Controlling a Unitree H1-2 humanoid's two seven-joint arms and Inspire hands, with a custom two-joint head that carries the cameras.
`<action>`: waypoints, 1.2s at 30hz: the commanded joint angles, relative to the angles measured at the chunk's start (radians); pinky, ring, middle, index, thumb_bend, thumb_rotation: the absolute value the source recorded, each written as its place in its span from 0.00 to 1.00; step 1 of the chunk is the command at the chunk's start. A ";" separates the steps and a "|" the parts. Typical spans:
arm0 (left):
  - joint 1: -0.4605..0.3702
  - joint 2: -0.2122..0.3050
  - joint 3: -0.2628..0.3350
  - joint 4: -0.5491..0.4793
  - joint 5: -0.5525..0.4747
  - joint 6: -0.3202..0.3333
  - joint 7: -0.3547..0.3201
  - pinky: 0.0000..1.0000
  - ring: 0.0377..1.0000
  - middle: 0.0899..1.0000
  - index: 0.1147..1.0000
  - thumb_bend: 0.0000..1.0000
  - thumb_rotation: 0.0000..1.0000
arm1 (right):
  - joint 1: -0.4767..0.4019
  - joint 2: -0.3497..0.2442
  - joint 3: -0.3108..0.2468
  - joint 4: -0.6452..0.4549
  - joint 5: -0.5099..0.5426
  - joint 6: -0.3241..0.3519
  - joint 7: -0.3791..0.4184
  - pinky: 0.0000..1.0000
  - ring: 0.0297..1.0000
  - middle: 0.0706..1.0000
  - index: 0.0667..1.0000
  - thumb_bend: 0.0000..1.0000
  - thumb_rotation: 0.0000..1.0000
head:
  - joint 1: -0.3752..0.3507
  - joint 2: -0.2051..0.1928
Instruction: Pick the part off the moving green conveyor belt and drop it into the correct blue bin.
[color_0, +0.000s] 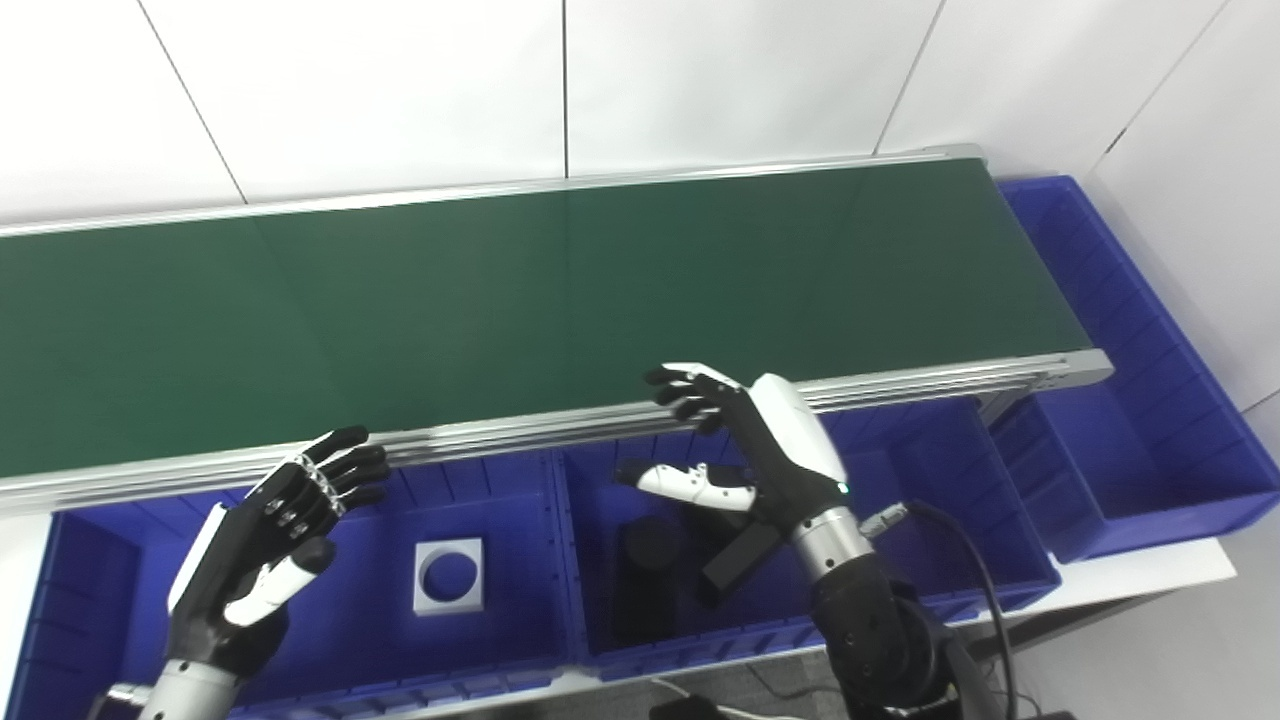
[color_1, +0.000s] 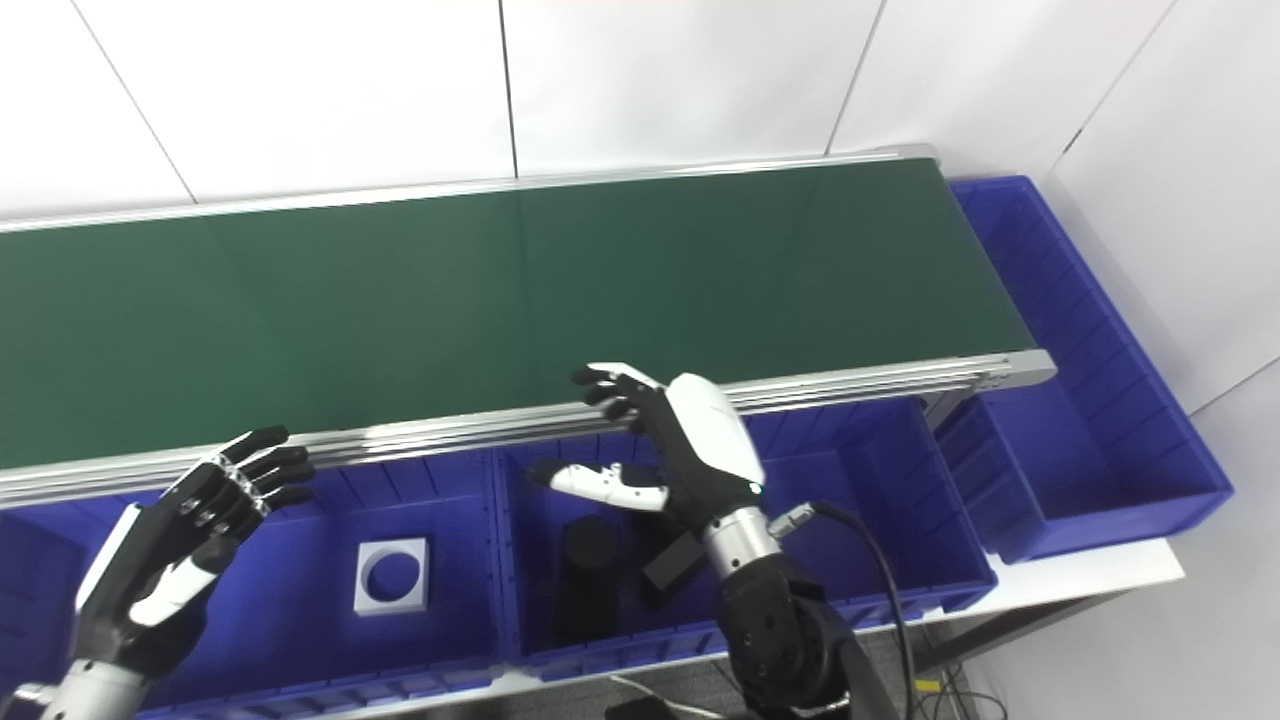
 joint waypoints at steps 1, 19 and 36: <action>-0.008 -0.002 -0.007 -0.015 0.008 -0.044 -0.008 0.76 0.75 0.74 0.77 1.00 0.51 | -0.001 0.015 0.005 -0.015 0.057 -0.057 -0.009 0.62 0.69 0.73 0.77 0.71 0.72 | 0.018 -0.005; 0.003 -0.080 -0.074 0.041 0.086 -0.157 0.011 0.75 0.78 0.77 0.78 0.99 0.50 | 0.025 0.041 0.032 0.208 0.286 -0.312 -0.066 0.70 0.77 0.79 0.84 0.73 0.67 | 0.281 -0.068; 0.007 -0.127 -0.096 0.112 0.164 -0.253 0.062 0.78 0.82 0.82 0.83 0.97 0.48 | -0.002 -0.005 0.012 0.388 0.387 -0.516 -0.052 0.74 0.79 0.80 0.84 0.65 0.71 | 0.445 -0.129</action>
